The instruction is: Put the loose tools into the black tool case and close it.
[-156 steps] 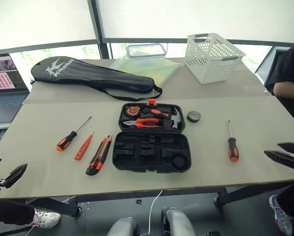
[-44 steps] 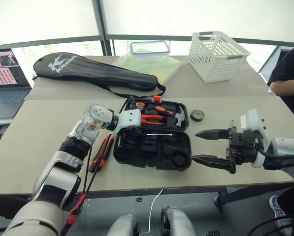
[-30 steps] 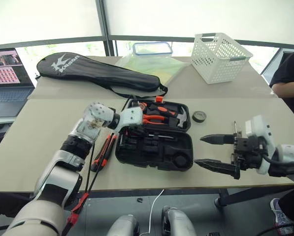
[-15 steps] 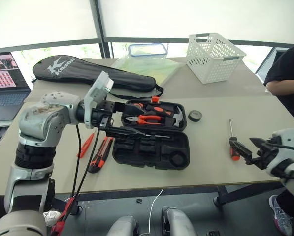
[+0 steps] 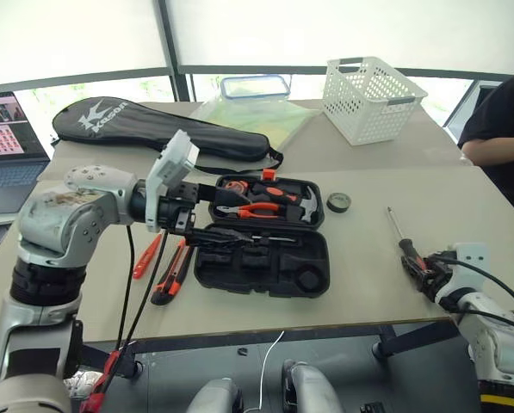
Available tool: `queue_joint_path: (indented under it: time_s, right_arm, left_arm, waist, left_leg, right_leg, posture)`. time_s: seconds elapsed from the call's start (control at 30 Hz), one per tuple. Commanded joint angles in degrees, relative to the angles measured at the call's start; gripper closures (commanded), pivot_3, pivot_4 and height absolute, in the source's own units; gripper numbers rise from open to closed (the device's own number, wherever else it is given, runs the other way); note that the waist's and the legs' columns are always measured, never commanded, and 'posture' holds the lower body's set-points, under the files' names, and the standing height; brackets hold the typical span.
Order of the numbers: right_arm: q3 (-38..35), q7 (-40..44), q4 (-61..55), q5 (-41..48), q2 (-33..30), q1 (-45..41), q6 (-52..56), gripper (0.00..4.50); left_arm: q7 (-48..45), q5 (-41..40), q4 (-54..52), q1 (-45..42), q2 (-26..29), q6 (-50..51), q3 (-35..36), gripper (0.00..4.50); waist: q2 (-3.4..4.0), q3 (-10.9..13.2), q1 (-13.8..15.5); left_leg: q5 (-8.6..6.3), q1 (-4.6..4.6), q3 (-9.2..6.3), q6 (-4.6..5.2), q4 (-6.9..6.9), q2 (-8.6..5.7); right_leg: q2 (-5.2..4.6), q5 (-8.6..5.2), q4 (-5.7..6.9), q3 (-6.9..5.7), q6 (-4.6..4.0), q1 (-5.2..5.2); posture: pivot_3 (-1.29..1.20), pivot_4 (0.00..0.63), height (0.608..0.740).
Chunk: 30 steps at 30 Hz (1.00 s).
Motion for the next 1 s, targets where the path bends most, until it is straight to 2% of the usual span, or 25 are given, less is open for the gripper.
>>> queue_joint_path:
  time_s: [0.03,0.13,0.23,0.33,0.5,0.57,0.7,0.83,1.0]
  right_arm:
    - [-4.0,1.5,-2.8,2.8,-0.9,-0.3,-0.8,3.45]
    - [-3.8,6.6,-4.4,2.9,-5.5,-2.5,-3.6,3.46]
    - [2.8,20.5,-6.3,5.7,-12.4,-9.5,-4.5,3.46]
    - [8.0,29.5,-7.3,8.3,-15.6,-14.5,-2.6,3.46]
    - [26.6,44.5,-2.3,3.0,-14.2,-30.4,-5.3,3.46]
    - [32.5,47.3,2.3,-2.3,-12.6,-34.0,-9.9,3.46]
    - [37.6,50.1,7.6,-8.0,-11.4,-36.3,-15.9,3.46]
    - [39.2,50.4,11.5,-11.1,-9.5,-38.0,-19.1,3.46]
    - [39.5,50.0,15.2,-13.7,-8.0,-39.5,-19.3,3.46]
  left_arm:
    - [-1.9,-0.9,-1.9,0.6,1.6,-1.5,-0.5,0.00]
    - [-3.6,0.5,-2.4,2.1,3.6,-3.4,-1.6,0.00]
    - [-7.5,1.5,-3.3,4.8,7.7,-5.8,-2.7,0.00]
    - [-9.0,2.2,-3.0,5.8,9.5,-7.5,-3.5,0.00]
    - [-11.0,4.9,-2.2,8.2,12.1,-11.5,-4.8,0.00]
    - [-10.1,5.4,-1.6,8.4,11.8,-11.7,-4.7,0.00]
    - [-8.4,4.9,-1.6,8.1,11.5,-11.0,-3.8,0.00]
    - [-7.3,4.5,-1.2,8.1,11.9,-10.2,-2.8,0.00]
    - [-6.5,4.6,-0.7,8.2,12.0,-10.5,-2.2,0.00]
  waist:
    - [0.01,0.0,0.0]
    - [0.13,0.1,-0.3]
    - [0.35,0.2,-1.2]
    - [0.33,0.2,-1.7]
    - [0.24,0.3,-1.2]
    - [0.23,0.3,-0.7]
    - [0.23,0.3,0.6]
    - [0.23,0.3,0.0]
    - [0.24,0.3,-1.2]
  left_leg:
    - [0.00,0.00,0.00,0.00,0.00,0.00]
    - [0.00,0.00,0.01,0.00,-0.01,0.00]
    - [0.00,-0.03,0.10,0.01,-0.01,-0.02]
    - [0.00,0.06,0.31,0.01,-0.11,0.13]
    - [-0.02,0.20,0.25,0.02,-0.30,0.16]
    - [-0.05,0.12,0.23,0.08,-0.29,0.14]
    - [-0.09,-0.46,0.07,0.15,-0.04,0.02]
    - [-0.09,-1.02,0.08,0.15,0.13,-0.23]
    - [-0.01,-0.98,0.10,-0.04,0.14,-0.19]
  right_leg:
    - [0.00,0.00,0.00,0.00,0.00,0.00]
    - [0.00,0.00,-0.01,0.01,0.00,-0.01]
    - [-0.01,0.00,0.00,0.01,0.00,-0.07]
    - [-0.03,-0.02,-0.03,0.08,-0.03,-0.04]
    - [0.28,-0.11,-0.05,0.02,-0.18,0.03]
    - [0.21,-0.11,-0.04,0.00,-0.18,-0.01]
    - [0.11,-0.09,0.04,-0.26,-0.14,-0.43]
    - [-0.17,-0.06,0.05,-0.86,-0.12,-0.97]
    - [-0.38,0.00,0.08,-1.57,-0.27,-0.93]
  posture:
    - [0.00,0.150,0.740]
    - [0.00,0.150,0.740]
    - [0.00,0.150,0.740]
    - [0.00,0.150,0.740]
    - [0.00,0.150,0.740]
    - [0.00,0.150,0.740]
    - [0.00,0.150,0.740]
    - [0.00,0.150,0.740]
    - [0.00,0.150,0.740]
